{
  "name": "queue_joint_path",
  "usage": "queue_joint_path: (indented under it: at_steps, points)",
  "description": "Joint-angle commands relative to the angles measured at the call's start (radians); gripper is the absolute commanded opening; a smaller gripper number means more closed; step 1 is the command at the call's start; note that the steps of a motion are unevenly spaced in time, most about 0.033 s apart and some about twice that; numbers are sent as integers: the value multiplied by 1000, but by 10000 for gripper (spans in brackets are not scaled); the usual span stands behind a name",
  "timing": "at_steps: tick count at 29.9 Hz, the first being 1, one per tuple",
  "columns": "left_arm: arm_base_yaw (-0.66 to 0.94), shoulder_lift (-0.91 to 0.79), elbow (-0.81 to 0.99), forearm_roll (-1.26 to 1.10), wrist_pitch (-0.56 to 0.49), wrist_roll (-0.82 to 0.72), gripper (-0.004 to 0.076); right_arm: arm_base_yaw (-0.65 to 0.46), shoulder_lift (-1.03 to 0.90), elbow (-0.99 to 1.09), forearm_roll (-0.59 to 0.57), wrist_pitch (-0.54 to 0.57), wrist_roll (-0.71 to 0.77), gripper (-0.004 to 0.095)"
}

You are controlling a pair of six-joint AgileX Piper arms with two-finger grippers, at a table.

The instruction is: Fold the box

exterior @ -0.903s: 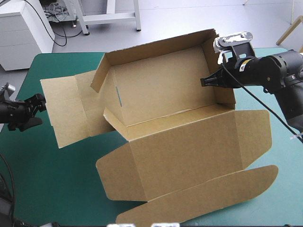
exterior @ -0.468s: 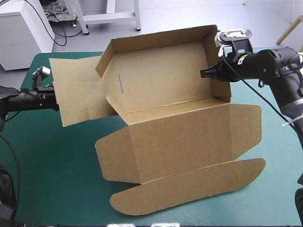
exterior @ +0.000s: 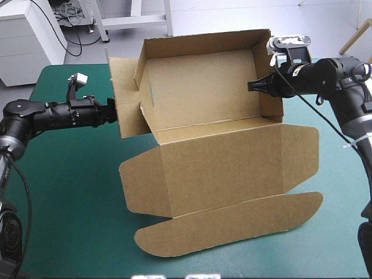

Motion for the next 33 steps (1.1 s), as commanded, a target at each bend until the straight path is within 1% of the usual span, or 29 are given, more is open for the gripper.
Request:
queue_joint_path:
  at_steps: [1,11,17,20,25,27,28,29,31,32,33]
  points:
    - [-41,-69,-24,-121,99,30,656,-7,-28,-30,12,-82,12,-19]
    - [-179,-108,-60,-197,99,61,655,-7,-11,-29,7,-73,23,-18]
    - [-190,-108,-59,-255,95,72,649,-5,-11,-27,7,-69,23,-17]
    - [-190,-108,-59,-251,71,72,649,-1,-11,-27,7,-69,23,-17]
    - [-190,-108,-59,-259,71,72,640,35,-11,-18,-3,-43,28,-17]
    - [-192,-108,-59,-242,62,66,640,59,-11,-10,-31,-46,50,-12]
    - [-200,-110,-59,-224,47,52,639,74,-11,-10,-56,-46,75,-11]
    - [-212,-115,-59,-185,9,21,638,86,-11,-10,-79,-48,92,-10]
    - [-246,-132,-59,-71,-109,-59,635,113,-11,-10,-130,-61,131,-8]
    - [-266,-141,-59,-8,-184,-99,635,124,-11,-10,-146,-60,139,-8]
    - [-295,-153,-59,96,-262,-176,635,134,-11,-10,-158,-60,144,-8]
